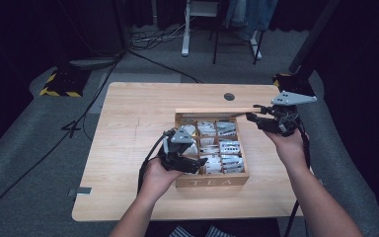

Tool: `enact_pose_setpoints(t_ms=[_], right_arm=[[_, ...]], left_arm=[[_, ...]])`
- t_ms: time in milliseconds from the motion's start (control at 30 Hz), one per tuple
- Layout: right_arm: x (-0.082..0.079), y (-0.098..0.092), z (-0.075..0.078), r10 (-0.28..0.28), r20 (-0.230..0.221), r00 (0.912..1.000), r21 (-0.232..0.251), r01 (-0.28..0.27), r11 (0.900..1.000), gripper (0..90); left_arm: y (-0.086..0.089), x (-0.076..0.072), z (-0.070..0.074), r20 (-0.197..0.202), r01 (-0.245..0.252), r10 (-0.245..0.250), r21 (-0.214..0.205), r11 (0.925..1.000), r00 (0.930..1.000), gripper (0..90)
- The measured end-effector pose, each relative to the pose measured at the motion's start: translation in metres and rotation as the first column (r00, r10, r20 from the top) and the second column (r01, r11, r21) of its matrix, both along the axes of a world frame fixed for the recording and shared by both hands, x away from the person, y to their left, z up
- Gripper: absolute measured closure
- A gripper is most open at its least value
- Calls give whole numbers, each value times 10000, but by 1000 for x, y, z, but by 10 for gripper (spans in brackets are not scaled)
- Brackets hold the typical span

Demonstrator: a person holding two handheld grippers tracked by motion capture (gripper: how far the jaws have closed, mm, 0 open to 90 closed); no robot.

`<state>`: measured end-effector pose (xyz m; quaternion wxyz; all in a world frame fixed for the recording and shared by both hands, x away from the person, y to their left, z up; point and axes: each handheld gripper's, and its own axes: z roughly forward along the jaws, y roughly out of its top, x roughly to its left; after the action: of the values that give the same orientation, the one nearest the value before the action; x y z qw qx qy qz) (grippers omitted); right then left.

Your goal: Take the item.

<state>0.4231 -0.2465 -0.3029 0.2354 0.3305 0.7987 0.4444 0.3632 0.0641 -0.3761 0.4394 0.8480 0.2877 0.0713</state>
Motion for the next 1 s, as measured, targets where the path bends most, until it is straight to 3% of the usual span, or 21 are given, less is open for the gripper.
enact_pose_setpoints(t_ms=[167, 333, 500, 567, 767, 1000], right_arm=[[0, 0, 0, 23, -6, 10000, -15, -23, 10000, 569], [0, 0, 0, 25, -11, 10000, -6, -25, 10000, 569], [1, 0, 0, 21, -16, 10000, -9, -21, 10000, 570], [1, 0, 0, 33, -19, 10000, -12, -34, 10000, 569], [1, -1, 1, 60, -31, 10000, -7, -60, 10000, 569], [1, -1, 1, 75, -39, 10000, -12, -75, 10000, 569]], left_arm=[[-14, 2, 1, 78, 268, -268, 7, 9996, 9996, 236], [-26, 4, 1, 128, 466, -462, -283, 9985, 9988, 235], [-39, 7, -5, -33, 738, -744, -969, 9926, 9972, 247], [-46, 9, -10, -228, 917, -946, -1053, 9902, 9953, 263], [-71, 12, -24, -484, 1443, -1471, -572, 9879, 9879, 385], [-92, 19, -37, -951, 1398, -1417, -264, 9898, 9853, 461]])
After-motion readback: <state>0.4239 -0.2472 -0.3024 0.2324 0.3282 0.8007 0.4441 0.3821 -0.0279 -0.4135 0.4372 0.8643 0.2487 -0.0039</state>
